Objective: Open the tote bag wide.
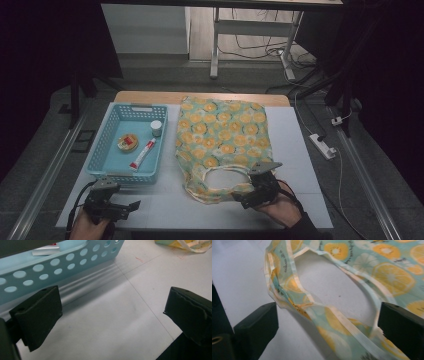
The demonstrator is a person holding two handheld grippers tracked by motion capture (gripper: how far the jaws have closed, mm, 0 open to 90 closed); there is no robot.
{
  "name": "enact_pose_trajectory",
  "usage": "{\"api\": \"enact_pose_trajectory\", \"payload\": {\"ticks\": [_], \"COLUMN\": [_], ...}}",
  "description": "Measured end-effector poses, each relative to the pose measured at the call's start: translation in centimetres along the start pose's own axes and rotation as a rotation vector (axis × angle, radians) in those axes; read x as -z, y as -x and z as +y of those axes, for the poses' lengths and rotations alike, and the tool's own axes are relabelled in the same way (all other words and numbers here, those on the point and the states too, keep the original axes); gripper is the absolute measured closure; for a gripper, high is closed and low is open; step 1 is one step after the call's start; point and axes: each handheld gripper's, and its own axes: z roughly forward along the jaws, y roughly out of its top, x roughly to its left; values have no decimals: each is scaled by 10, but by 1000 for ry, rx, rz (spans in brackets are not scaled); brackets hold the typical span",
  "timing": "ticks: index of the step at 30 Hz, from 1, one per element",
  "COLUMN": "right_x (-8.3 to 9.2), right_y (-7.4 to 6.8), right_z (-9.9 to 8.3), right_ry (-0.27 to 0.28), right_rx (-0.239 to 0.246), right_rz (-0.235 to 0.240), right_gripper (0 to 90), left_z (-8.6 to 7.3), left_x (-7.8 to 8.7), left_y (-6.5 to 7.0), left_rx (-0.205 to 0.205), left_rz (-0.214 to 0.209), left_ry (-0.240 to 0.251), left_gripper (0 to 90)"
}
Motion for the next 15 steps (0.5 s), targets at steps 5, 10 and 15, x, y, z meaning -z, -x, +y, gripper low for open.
{"api": "enact_pose_trajectory", "payload": {"ticks": [5,10,15], "right_x": [-9,-12,-11], "right_y": [1,3,5], "right_z": [0,-1,-2], "right_ry": [-31,-55,-65], "right_rx": [25,48,63], "right_rz": [31,57,86], "right_gripper": [194,427,664], "left_z": [0,0,1], "left_x": [0,-1,-1], "left_y": [0,0,0], "left_rx": [-2,-2,0], "left_rz": [0,0,2], "left_ry": [-4,-8,-13], "left_gripper": [13,16,19]}}
